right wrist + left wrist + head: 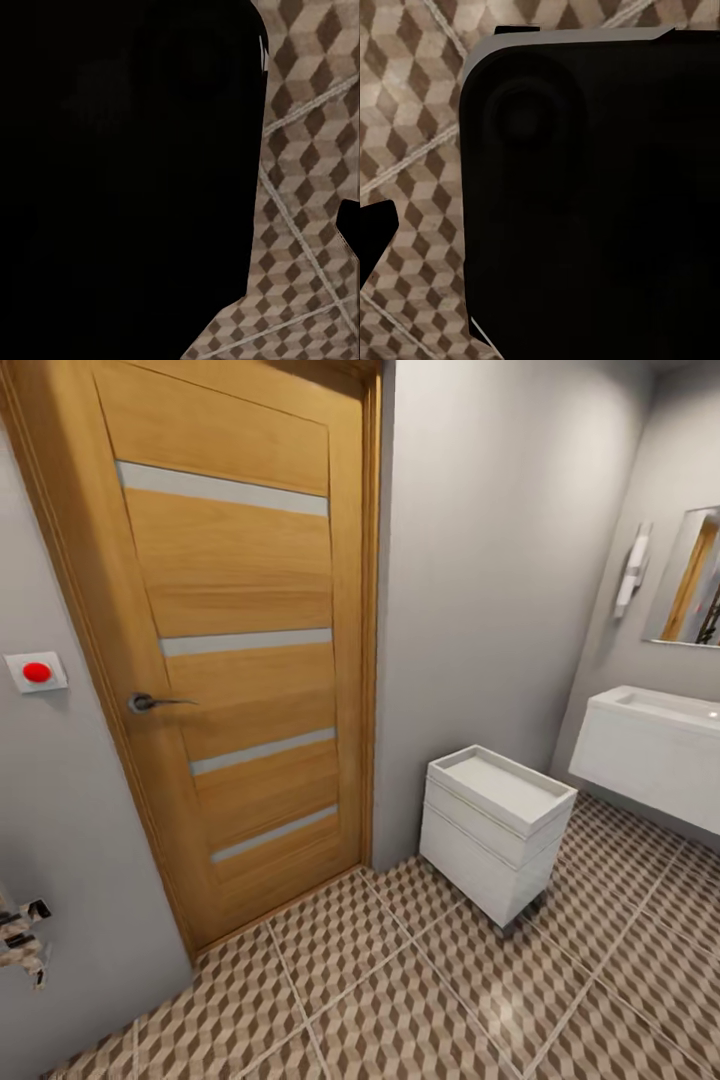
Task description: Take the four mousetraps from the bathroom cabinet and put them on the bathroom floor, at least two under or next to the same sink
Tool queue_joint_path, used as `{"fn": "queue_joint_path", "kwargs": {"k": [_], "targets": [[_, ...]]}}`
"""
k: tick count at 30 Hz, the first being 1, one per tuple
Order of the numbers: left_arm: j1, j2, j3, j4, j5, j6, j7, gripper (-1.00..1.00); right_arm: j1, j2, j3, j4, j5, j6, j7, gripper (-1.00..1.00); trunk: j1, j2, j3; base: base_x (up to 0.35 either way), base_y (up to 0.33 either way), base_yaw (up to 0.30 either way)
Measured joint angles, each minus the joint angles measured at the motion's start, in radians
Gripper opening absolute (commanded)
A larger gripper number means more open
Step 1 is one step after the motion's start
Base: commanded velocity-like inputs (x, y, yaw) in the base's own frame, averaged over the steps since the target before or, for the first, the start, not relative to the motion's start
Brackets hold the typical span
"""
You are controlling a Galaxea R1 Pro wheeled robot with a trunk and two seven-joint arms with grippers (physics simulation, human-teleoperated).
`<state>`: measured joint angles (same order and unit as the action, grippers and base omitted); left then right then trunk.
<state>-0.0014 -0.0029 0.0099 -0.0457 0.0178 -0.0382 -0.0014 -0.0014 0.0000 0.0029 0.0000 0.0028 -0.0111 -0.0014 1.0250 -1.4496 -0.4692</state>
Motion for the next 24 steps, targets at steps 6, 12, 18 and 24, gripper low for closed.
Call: {"fn": "queue_joint_path", "kwargs": {"k": [6, 12, 18, 24], "targets": [[0.0, 0.0, -0.001, -0.001, -0.001, -0.001, 0.0, 1.0, 0.0, 0.0, 0.0, 0.0, 0.0, 0.0, 0.0, 1.0, 0.0, 0.0, 0.0, 0.0, 0.0, 0.275], [0.0, 0.003, -0.004, -0.001, -0.002, -0.001, 0.0, 1.0, 0.0, 0.0, 0.001, 0.0, 0.0, 0.0, 0.0, 1.0, 0.0, 0.0, 0.0, 0.0, 0.0, 0.277], [0.0, 0.009, -0.006, -0.002, -0.002, -0.001, 0.0, 1.0, 0.0, 0.0, 0.0, 0.0, 0.0, -0.001, 0.0, 1.0, 0.0, 0.0, 0.0, 0.0, 0.0, 0.278], [0.0, 0.009, -0.007, -0.002, -0.004, -0.001, 0.0, 1.0, 0.0, 0.0, 0.0, 0.0, 0.0, -0.002, 0.0, 1.0, 0.0, 0.0, 0.0, 0.0, 0.0, 0.279]]}}
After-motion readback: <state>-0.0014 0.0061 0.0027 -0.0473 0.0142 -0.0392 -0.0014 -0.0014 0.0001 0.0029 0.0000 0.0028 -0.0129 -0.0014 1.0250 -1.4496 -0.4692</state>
